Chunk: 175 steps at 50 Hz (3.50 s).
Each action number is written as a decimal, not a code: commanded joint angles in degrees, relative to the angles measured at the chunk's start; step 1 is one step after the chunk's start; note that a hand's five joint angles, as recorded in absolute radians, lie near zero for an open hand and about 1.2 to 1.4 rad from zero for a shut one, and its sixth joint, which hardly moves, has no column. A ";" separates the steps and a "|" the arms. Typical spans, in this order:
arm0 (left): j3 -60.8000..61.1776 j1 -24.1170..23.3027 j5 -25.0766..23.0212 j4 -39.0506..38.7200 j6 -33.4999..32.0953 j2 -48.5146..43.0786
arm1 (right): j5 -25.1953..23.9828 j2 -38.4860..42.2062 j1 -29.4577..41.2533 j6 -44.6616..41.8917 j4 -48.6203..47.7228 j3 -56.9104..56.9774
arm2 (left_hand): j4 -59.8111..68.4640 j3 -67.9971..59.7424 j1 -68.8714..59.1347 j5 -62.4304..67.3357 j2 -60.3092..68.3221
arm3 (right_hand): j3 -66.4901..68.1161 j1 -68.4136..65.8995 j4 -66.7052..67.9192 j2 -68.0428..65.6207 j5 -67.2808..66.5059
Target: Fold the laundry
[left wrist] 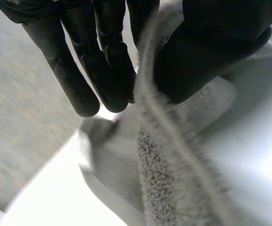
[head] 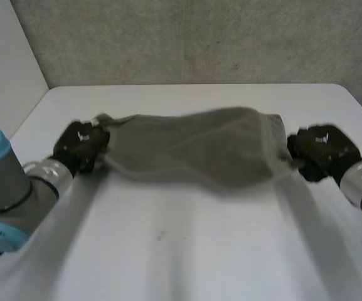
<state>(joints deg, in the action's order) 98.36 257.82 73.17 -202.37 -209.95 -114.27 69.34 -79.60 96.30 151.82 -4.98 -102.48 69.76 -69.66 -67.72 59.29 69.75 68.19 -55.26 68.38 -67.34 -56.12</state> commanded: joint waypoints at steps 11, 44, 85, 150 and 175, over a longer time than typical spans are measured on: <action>10.09 3.83 0.48 7.50 -14.51 1.58 | -0.53 0.06 -9.90 -2.23 0.67 -4.31 | -5.23 5.14 3.20 -4.77 -5.23 | 11.81 -24.74 11.62 -12.66 -13.88; 15.46 4.97 1.62 13.93 -15.58 9.59 | -0.70 -2.49 -13.68 -3.73 2.25 -5.36 | 10.24 -10.34 -12.28 10.71 10.25 | 11.81 -24.74 11.62 -12.66 -13.88; -15.66 3.57 3.47 32.74 -6.88 6.86 | 5.01 3.48 -9.29 -13.22 24.84 26.37 | 10.24 -10.34 -12.28 10.71 10.25 | 11.81 -24.74 11.62 -12.66 -13.88; 13.17 8.66 2.25 27.13 -12.42 31.22 | 5.81 -15.69 -9.11 -28.27 28.10 6.51 | 10.24 -10.34 -12.28 10.71 10.25 | 11.81 -24.74 11.62 -12.66 -13.88; -15.48 0.32 7.16 15.08 -12.42 -9.22 | 16.00 19.48 -0.68 -17.17 2.43 18.72 | 10.24 -10.34 -12.28 10.71 10.25 | 11.81 -24.74 11.62 -12.66 -13.88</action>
<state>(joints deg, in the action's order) 89.30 259.76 77.63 -184.27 -222.29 -116.88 83.61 -65.42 93.04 133.55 1.72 -87.66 69.77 -69.66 -68.10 59.25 69.71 68.19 -55.26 68.38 -67.34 -56.12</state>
